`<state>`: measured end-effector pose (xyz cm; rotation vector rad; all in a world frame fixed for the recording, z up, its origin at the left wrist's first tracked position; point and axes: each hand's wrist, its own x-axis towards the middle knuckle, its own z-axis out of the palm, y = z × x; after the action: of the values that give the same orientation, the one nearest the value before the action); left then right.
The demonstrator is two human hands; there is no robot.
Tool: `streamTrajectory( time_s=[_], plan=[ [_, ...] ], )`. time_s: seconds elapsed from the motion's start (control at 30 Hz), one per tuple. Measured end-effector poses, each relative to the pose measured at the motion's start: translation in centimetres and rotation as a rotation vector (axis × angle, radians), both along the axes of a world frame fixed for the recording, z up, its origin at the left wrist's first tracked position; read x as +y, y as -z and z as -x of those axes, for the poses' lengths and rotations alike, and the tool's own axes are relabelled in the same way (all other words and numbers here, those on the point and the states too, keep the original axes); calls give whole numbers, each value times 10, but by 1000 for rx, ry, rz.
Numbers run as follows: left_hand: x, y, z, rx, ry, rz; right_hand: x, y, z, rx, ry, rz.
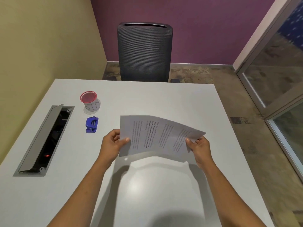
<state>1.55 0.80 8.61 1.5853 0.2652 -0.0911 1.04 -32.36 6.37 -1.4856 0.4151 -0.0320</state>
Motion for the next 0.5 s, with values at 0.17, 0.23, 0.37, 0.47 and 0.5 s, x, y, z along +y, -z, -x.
streamTrajectory(
  time_s=[0.17, 0.23, 0.37, 0.47, 0.5],
  plan=[
    [-6, -3, -3, -67, -28, -106, 10, -6, -5, -50, -41, 14],
    [-7, 4, 1, -62, -1, -103, 11, -3, -2, -38, -83, 39],
    [-6, 25, 14, 40, -71, -114, 18, 15, 12, 41, -132, 82],
    [-7, 36, 19, 79, -105, -141, 23, 23, 19, 67, -129, 150],
    [-8, 37, 19, 81, -104, -153, 24, 23, 19, 64, -138, 179]
  ],
)
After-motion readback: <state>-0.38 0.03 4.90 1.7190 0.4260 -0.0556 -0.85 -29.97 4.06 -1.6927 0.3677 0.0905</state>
